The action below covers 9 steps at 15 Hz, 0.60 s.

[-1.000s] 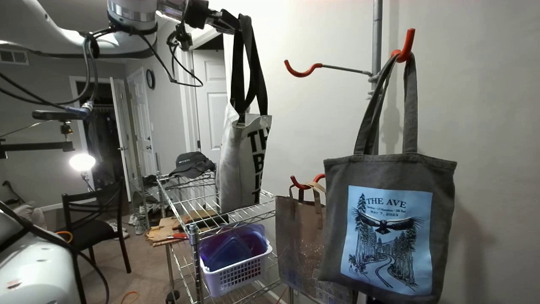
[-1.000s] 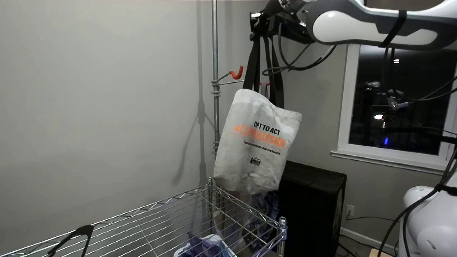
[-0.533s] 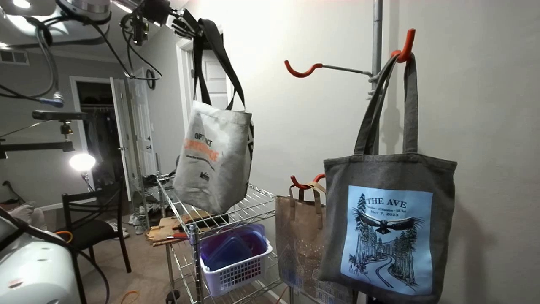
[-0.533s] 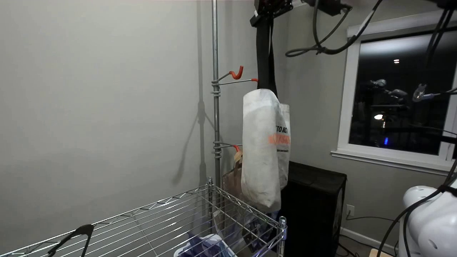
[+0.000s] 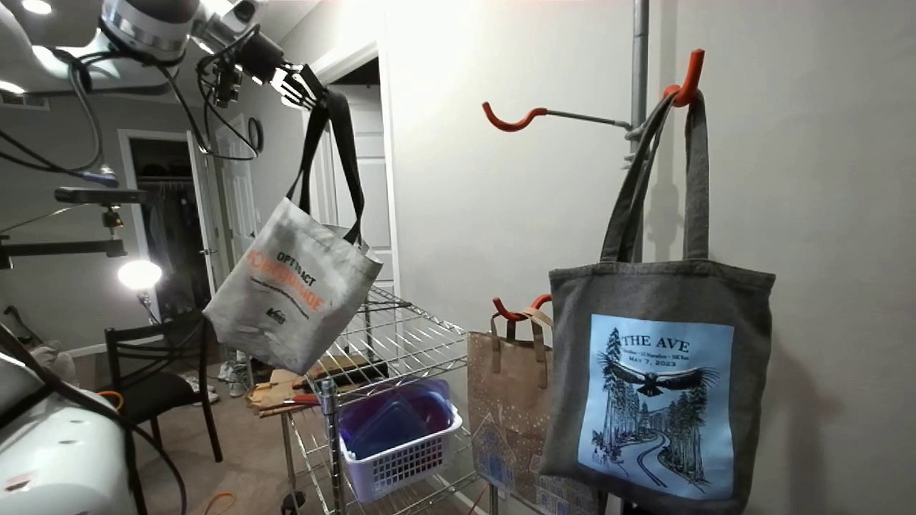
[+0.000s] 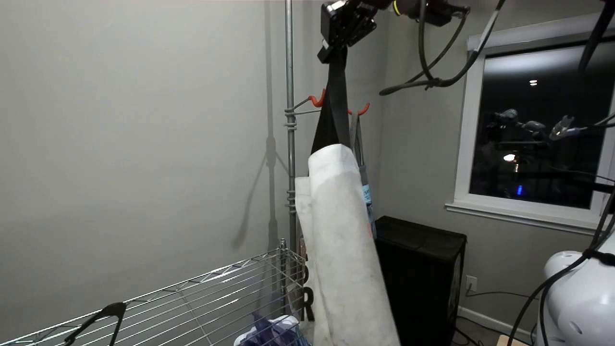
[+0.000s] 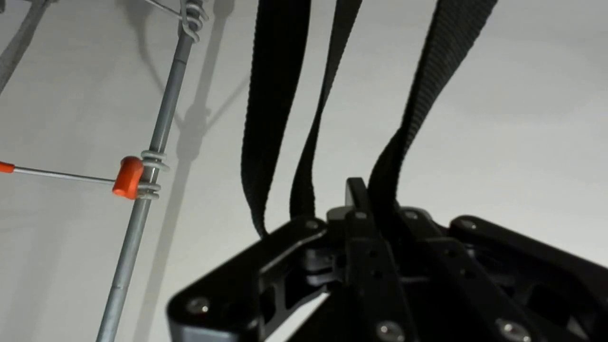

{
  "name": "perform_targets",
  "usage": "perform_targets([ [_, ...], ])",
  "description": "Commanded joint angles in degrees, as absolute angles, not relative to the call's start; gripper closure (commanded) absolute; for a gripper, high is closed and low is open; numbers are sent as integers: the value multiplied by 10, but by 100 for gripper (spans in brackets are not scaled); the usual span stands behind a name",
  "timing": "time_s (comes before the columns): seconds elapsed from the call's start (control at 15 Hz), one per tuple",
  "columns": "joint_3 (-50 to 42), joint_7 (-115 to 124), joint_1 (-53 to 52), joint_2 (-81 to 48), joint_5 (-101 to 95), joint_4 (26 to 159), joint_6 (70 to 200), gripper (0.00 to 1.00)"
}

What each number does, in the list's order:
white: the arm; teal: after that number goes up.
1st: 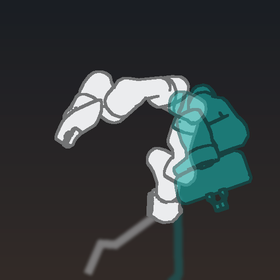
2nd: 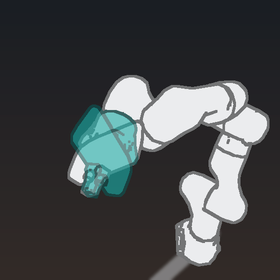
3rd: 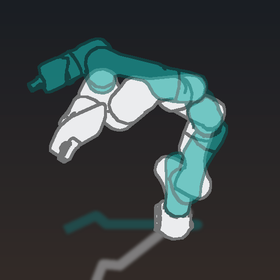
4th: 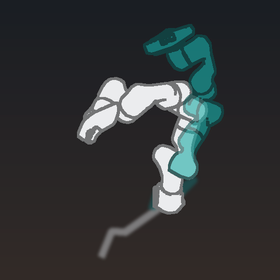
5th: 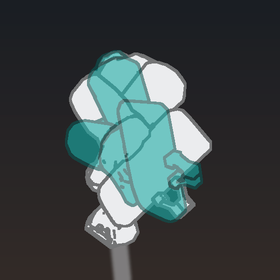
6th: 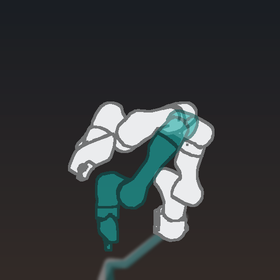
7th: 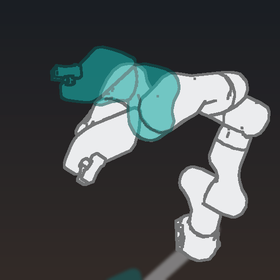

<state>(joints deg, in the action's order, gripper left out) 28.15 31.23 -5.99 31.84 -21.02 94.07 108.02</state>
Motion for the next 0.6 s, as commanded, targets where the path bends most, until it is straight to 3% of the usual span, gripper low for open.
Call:
perform_targets([
  [0.0,308,296,-50,274,-206,919,1054,94],
  [0.53,375,366,-19,168,-315,887,1094,94],
])
